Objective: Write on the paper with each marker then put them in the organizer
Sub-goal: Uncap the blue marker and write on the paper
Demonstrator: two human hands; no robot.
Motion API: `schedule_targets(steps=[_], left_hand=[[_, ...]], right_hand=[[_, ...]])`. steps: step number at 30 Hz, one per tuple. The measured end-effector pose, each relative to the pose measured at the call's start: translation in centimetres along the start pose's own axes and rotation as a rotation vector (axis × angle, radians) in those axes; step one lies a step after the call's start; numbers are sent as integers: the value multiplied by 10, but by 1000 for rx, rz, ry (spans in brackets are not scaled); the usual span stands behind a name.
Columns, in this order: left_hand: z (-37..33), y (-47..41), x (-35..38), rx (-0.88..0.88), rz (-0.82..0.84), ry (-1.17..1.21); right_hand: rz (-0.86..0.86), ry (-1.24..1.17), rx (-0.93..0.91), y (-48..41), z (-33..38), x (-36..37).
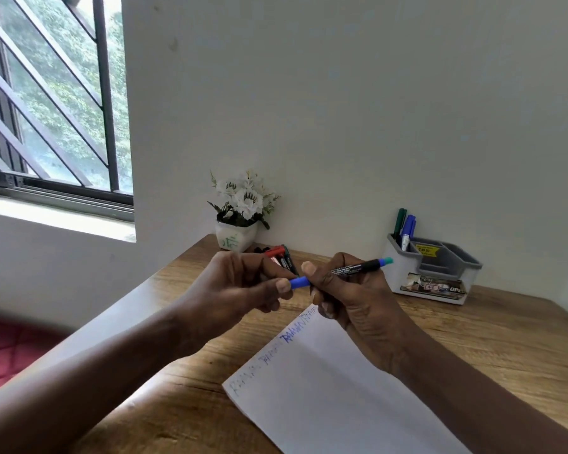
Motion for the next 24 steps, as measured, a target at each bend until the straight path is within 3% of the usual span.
schedule_targets(steps=[3, 6, 10, 17, 21, 24], left_hand=[[2, -2, 5, 20, 46, -114], [3, -6, 4, 118, 38, -485], [10, -7, -16, 138, -22, -843], [42, -13, -25, -162, 160, -995], [50, -14, -18, -252, 242, -1063], [52, -15, -19, -270, 270, -1077]], right_hand=[[29, 179, -77, 2, 8, 3], [39, 243, -104, 2, 14, -1], [-197, 209, -123, -4, 19, -34], [-380, 352, -101, -13, 40, -104], [-636, 505, -168, -11, 46, -143], [-722, 576, -190, -18, 48, -160]])
Point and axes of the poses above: each hand's wrist, its own y-axis away from the middle knuckle, its own x-axis out of the palm, z = x × y, the point moved 5 cm from there along -y, towards the middle knuckle, and after that the axes turned 1 degree about y, right-handed, at the moved point
